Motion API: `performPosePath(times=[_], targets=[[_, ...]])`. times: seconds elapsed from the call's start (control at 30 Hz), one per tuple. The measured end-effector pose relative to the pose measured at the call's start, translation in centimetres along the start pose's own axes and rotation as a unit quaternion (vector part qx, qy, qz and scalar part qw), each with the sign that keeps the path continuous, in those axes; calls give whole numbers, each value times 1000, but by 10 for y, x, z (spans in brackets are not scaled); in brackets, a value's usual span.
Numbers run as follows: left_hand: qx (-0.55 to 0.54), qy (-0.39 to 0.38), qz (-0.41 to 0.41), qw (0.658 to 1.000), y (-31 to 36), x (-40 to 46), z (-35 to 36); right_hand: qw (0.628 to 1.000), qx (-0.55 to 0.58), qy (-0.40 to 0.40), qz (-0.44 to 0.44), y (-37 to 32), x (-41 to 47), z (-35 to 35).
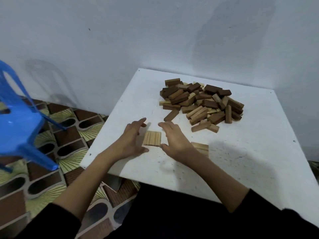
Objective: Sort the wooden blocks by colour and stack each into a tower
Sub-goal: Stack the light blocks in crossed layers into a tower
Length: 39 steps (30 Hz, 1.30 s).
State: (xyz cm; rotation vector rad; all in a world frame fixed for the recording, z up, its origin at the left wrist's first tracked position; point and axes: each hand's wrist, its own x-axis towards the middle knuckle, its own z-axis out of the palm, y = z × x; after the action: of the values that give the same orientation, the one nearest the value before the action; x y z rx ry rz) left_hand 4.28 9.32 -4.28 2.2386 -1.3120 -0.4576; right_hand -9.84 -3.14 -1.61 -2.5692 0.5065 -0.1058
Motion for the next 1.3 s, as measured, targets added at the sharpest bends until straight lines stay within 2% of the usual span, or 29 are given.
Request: performPosePath(times=[0.13,0.33,0.93,1.17,1.3], targets=[[-1,-31,-14,999,0,7,-2,997,-24,-53,41,-2,15,15],[-34,-37,11,999,-5,17,1,997,4,-43,67,0,25,22],[-91,-25,48,994,6,20,-3,997,43,-13,58,-9,24,18],[-69,3,140,988,59,26,-3,990,99,79,62,11,-18,-32],[-40,-9,179,983,98,31,12,987,84,124,56,33,-49,-48]])
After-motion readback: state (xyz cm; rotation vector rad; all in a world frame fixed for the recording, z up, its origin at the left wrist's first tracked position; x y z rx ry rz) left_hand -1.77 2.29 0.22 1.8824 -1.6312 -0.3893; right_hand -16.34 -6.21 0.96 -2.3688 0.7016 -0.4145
